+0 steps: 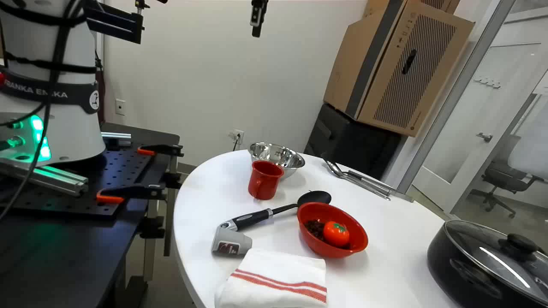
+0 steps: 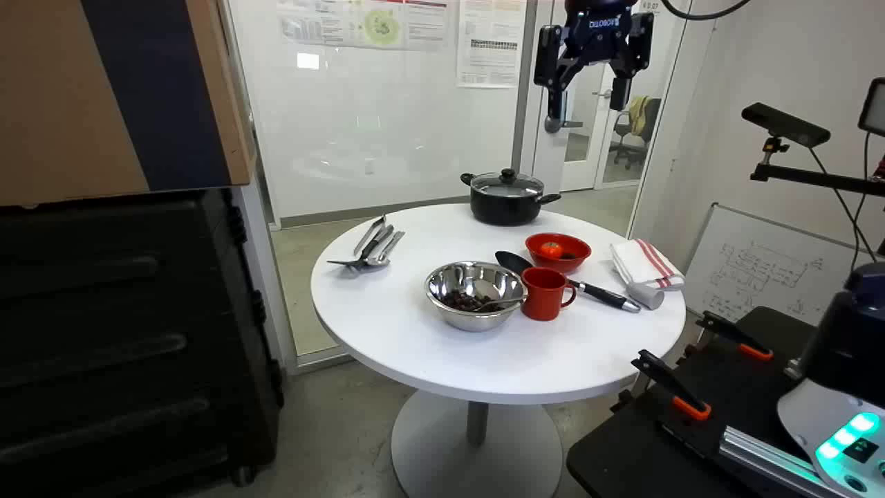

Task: Move the grey object backward

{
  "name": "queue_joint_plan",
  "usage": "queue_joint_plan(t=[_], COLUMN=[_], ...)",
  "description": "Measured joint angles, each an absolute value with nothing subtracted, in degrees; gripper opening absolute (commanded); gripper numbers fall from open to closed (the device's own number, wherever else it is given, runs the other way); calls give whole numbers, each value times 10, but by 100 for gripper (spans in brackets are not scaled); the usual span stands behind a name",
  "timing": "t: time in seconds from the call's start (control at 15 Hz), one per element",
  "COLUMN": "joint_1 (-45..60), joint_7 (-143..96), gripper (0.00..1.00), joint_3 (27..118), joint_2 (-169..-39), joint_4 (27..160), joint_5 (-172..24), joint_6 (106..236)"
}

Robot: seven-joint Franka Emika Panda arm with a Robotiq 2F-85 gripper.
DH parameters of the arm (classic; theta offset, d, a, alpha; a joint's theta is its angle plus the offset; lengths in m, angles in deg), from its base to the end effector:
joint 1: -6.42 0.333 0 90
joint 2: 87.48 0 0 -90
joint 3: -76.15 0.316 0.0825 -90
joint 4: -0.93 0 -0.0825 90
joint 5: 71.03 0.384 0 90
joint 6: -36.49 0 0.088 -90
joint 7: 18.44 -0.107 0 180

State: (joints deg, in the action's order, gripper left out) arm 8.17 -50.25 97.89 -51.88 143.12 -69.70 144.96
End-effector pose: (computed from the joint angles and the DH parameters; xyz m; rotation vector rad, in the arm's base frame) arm 0.3380 0.1590 0.4866 2.9450 -0.3233 0.1250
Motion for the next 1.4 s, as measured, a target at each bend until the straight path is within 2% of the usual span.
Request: queue_joint_plan(t=[0.4, 0.8, 1.07, 1.4], joint_1=[83, 48, -2, -38], joint_7=[-501, -456, -407, -397], gripper=[100, 100, 100, 100], joint_3=[962, 878, 827, 811], joint_2=[-522, -558, -600, -664], joint_4=[1441, 1466, 1466, 1463], joint_5=[-700, -720, -804, -935], joint_6=[1473, 1528, 1526, 1524])
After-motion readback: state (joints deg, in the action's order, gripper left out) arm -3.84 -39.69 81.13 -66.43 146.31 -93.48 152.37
